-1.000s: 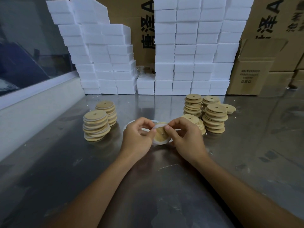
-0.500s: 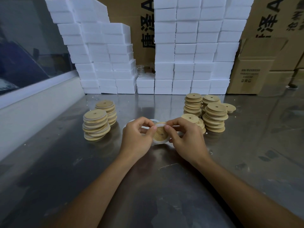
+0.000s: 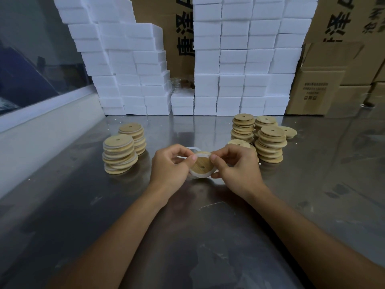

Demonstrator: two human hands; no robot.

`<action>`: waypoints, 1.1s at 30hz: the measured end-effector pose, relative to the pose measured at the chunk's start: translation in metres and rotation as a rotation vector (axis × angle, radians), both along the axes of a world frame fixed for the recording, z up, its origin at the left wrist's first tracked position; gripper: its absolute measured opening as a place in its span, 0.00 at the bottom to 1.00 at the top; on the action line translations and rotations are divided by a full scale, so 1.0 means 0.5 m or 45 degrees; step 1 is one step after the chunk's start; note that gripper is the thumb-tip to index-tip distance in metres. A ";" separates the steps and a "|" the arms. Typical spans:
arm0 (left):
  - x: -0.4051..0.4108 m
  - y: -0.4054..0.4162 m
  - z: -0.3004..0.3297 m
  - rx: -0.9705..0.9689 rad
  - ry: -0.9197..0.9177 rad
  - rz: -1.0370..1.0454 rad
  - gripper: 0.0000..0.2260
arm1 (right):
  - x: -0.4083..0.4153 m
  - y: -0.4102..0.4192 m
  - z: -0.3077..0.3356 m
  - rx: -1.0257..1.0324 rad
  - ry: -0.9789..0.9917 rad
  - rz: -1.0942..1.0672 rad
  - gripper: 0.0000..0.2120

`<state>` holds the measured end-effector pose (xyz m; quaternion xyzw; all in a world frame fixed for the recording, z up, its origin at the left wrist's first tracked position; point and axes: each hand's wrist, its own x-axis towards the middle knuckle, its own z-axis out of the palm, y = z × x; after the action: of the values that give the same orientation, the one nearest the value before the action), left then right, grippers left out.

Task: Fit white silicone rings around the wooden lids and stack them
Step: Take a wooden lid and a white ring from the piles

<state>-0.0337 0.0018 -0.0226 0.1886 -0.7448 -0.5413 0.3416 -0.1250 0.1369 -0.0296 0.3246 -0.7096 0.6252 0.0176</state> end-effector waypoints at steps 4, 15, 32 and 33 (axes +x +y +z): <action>-0.002 0.003 -0.002 0.124 -0.009 0.035 0.10 | 0.005 0.004 0.003 -0.042 -0.074 0.026 0.04; -0.006 0.005 0.003 0.419 -0.004 0.060 0.16 | 0.018 -0.004 0.010 -0.073 -0.188 0.035 0.04; -0.003 -0.009 -0.008 0.009 -0.001 -0.039 0.10 | 0.004 0.006 0.007 -0.037 -0.179 0.133 0.04; -0.005 -0.008 -0.009 0.022 -0.016 -0.048 0.10 | 0.004 0.007 0.007 -0.052 -0.207 0.155 0.04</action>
<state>-0.0359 -0.0022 -0.0270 0.1808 -0.7455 -0.5531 0.3250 -0.1229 0.1406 -0.0262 0.3150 -0.6748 0.6636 -0.0714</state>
